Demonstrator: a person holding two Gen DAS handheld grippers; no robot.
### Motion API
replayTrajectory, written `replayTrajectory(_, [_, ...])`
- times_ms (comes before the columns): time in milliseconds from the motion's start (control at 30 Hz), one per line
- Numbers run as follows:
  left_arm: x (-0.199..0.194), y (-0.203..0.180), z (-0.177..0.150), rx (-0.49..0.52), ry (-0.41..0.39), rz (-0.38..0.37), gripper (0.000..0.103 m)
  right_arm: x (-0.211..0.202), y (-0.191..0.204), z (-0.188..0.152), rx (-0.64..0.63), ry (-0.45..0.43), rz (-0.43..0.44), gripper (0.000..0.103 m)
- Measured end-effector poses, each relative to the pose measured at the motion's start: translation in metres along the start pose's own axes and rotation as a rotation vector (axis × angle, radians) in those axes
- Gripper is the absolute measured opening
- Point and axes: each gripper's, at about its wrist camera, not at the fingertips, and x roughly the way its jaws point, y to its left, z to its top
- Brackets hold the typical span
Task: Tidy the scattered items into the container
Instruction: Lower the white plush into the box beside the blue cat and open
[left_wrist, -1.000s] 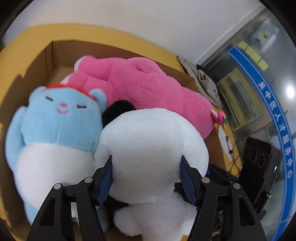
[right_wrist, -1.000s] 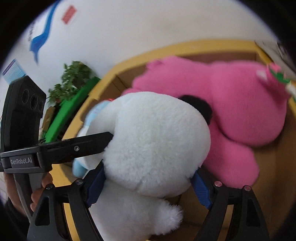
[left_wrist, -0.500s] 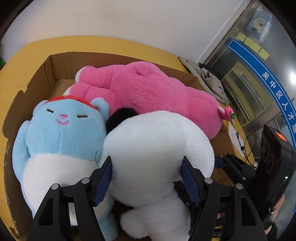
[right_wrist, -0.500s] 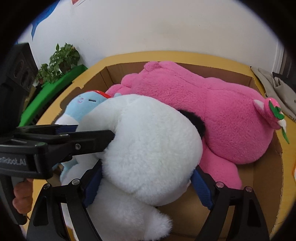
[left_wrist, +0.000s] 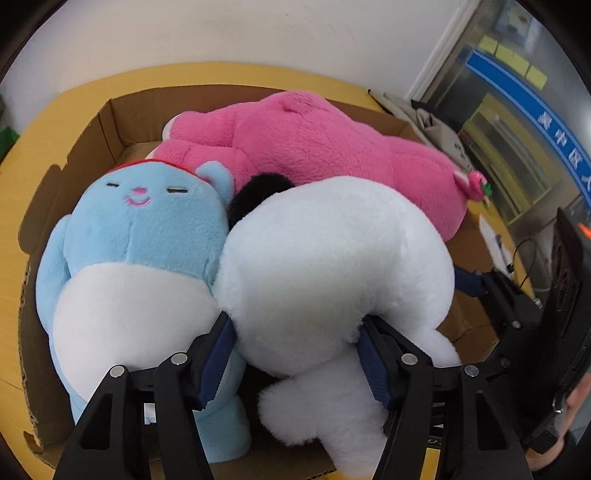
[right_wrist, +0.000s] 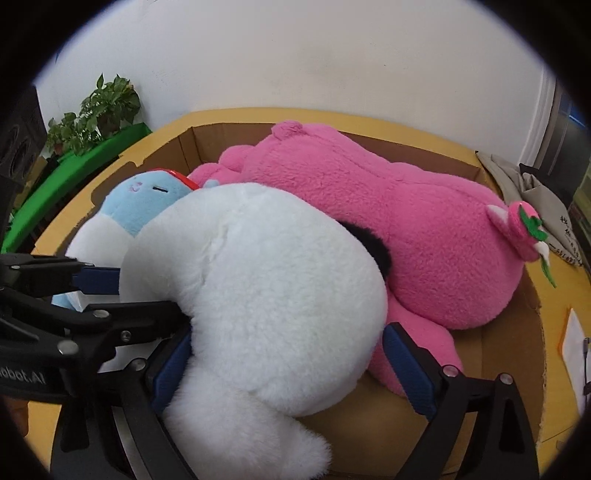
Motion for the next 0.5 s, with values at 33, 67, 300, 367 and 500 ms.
replayTrajectory(33, [0.0, 0.0, 0.0, -0.003, -0.001, -0.005, 0.072, -0.001, -0.001, 0.0, 0.002, 0.005, -0.005, 0.093])
replayTrajectory(67, [-0.001, 0.004, -0.001, -0.023, -0.003, -0.036, 0.075, -0.003, -0.002, 0.0, 0.008, 0.012, -0.008, 0.093])
replayTrajectory(300, [-0.002, 0.016, 0.003, -0.066, 0.018, -0.12, 0.078, -0.047, -0.009, 0.004, 0.005, 0.067, 0.193, 0.088])
replayTrajectory(367, [0.002, 0.011, 0.004, -0.051, 0.027, -0.086, 0.078, -0.03, -0.002, -0.001, -0.052, 0.121, 0.136, 0.088])
replayTrajectory(500, [0.011, 0.002, 0.002, 0.001, 0.045, -0.022, 0.078, -0.002, -0.007, -0.002, -0.004, 0.188, 0.152, 0.088])
